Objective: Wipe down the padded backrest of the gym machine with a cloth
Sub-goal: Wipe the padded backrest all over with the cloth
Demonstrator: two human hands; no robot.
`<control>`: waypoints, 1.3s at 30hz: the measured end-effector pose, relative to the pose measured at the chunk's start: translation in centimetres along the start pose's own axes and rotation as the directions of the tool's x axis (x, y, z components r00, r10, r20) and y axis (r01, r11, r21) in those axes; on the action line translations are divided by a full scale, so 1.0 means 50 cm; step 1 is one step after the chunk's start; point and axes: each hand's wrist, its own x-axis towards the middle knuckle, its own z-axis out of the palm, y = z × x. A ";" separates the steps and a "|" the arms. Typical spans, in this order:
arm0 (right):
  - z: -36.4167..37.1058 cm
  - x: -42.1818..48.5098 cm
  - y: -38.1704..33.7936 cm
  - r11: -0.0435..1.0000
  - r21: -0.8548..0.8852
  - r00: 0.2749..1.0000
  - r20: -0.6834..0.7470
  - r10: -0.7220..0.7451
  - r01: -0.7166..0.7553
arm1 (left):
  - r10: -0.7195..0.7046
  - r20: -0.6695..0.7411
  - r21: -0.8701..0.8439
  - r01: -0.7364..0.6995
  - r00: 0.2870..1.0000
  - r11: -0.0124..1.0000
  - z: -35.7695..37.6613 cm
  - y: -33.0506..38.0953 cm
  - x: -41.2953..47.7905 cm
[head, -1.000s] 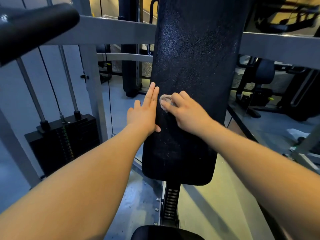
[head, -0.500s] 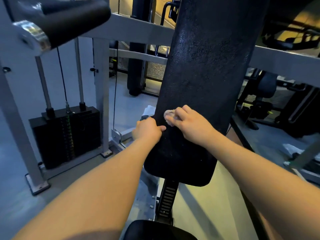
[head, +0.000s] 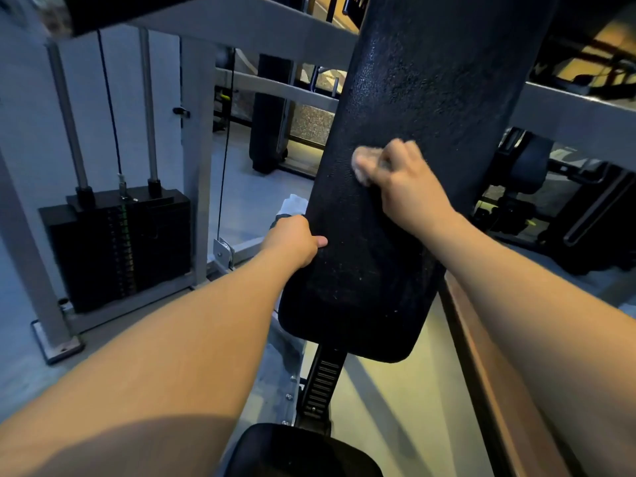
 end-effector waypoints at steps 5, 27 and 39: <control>0.048 -0.026 -0.118 0.984 0.098 0.988 0.002 0.152 -0.152 | -0.006 0.020 -0.008 0.006 1.000 1.000 0.001 -0.001 0.002; 0.044 0.107 -0.079 0.976 0.031 0.974 -0.063 0.217 -0.216 | -0.021 0.107 0.064 0.014 0.994 0.998 -0.010 -0.001 0.006; 0.028 0.153 -0.088 0.947 0.027 0.947 -0.017 0.321 -0.321 | 0.012 0.092 0.061 -0.017 0.996 0.998 -0.009 -0.005 0.013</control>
